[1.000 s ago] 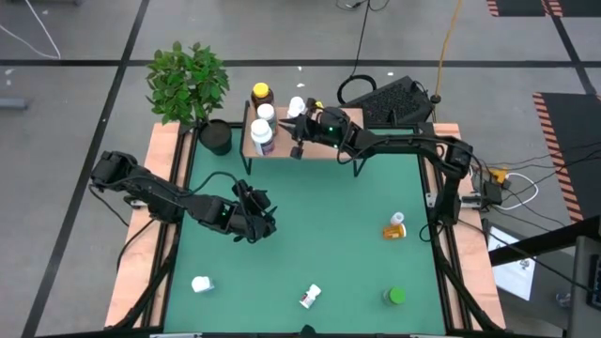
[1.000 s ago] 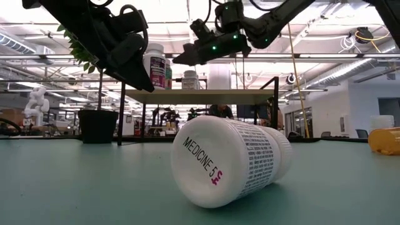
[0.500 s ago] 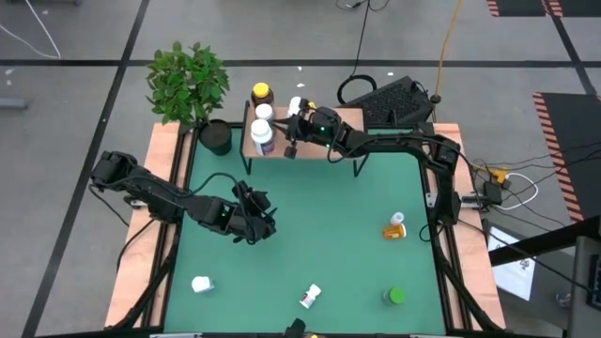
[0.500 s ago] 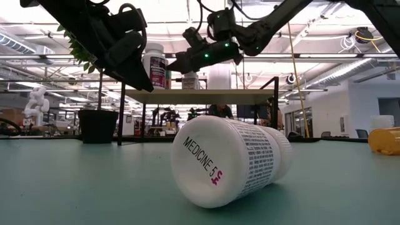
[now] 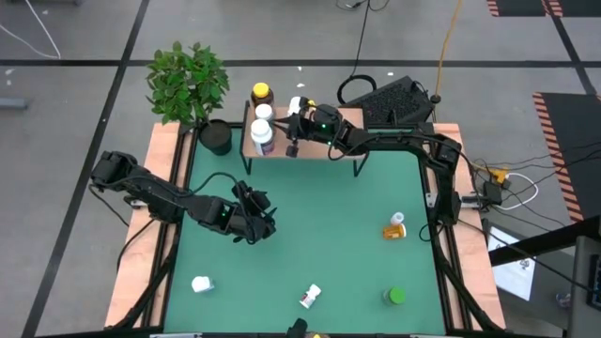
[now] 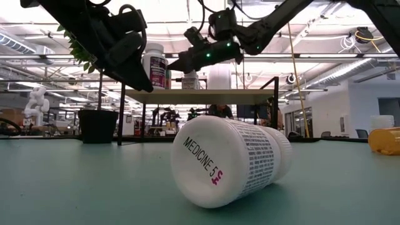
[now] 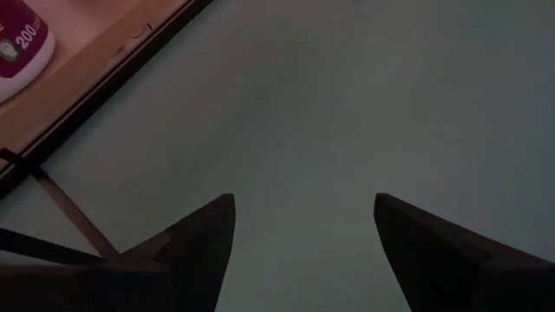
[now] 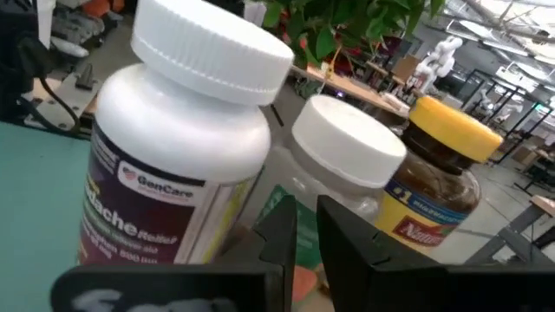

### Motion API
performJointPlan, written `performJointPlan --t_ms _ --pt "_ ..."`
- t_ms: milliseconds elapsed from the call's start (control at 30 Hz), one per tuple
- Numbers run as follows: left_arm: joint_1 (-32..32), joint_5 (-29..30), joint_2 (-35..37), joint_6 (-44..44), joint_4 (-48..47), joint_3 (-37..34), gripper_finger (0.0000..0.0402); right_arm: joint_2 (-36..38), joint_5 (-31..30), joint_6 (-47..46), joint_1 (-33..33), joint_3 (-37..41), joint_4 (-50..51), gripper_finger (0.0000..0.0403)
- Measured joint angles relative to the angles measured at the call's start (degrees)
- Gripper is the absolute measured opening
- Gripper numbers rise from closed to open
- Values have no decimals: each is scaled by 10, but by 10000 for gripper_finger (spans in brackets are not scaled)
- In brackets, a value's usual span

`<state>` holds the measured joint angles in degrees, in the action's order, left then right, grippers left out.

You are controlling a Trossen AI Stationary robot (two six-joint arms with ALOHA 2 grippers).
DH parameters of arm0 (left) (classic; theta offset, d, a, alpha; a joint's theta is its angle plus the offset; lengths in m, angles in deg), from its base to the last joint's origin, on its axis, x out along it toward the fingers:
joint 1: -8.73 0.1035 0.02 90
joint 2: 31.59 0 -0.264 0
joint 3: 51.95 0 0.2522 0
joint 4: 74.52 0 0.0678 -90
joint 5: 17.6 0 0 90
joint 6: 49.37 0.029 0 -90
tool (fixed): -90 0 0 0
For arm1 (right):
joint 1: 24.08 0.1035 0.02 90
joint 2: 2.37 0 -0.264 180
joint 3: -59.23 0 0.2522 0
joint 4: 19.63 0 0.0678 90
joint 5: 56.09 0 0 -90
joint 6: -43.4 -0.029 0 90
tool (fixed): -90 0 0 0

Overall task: Pick and place medicine bottles onto shelf by color
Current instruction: Adjust the green and orange bottle on the shelf, then move the white and blue medicine bottle

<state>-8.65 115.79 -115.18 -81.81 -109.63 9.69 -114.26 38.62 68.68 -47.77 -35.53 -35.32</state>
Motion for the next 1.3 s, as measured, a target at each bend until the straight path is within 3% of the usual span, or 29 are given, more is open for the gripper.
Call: performJointPlan --t_ms 267,433,700,900,1067,1300 --pt "0 -12 0 -8 -37 0 276 90 0 7 21 7 168 43" --pt "-1 -34 0 -26 -45 0 276 170 -2 -5 36 82 211 43" --pt "-3 -46 0 -37 -44 0 276 318 -4 -66 58 297 98 43" --pt "-3 -46 0 -21 -40 0 276 383 -4 -131 95 425 -6 56" --pt "1 -46 0 -20 -22 0 276 386 -4 -169 141 480 -48 83" --pt "-1 -46 0 -4 -4 0 276 373 -36 -189 205 488 -62 118"
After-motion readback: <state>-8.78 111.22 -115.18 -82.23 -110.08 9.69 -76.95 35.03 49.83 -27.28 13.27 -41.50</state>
